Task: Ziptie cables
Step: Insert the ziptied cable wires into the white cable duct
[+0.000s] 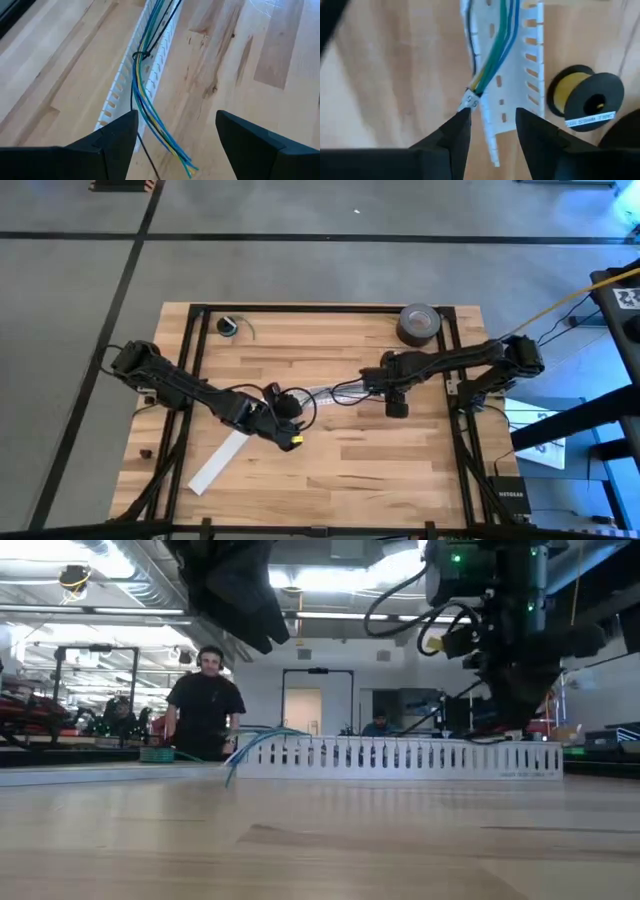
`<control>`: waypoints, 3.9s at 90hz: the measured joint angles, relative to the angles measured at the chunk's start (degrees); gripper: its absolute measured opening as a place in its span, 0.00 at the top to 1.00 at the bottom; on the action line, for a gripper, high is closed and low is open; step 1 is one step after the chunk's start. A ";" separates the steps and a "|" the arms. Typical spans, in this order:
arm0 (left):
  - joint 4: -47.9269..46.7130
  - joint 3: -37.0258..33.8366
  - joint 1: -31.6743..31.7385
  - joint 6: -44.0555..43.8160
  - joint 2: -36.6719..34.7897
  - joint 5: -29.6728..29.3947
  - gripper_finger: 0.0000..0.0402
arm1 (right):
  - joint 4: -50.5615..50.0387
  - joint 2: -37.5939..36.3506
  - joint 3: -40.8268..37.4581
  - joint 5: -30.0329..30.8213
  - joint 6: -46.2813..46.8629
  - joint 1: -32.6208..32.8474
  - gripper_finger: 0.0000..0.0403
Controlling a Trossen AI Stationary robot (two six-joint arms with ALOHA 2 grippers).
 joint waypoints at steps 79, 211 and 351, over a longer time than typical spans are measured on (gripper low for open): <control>0.00 0.00 -0.11 0.39 0.02 0.00 0.37 | 3.97 -0.02 -1.70 18.87 3.67 -0.07 0.65; -0.17 0.78 8.71 -2.43 9.65 11.83 0.41 | 21.86 -21.65 -13.42 10.13 13.11 6.88 0.65; -16.92 -0.92 12.72 1.90 6.36 8.87 0.41 | 22.57 -21.61 -13.40 11.33 14.07 7.93 0.65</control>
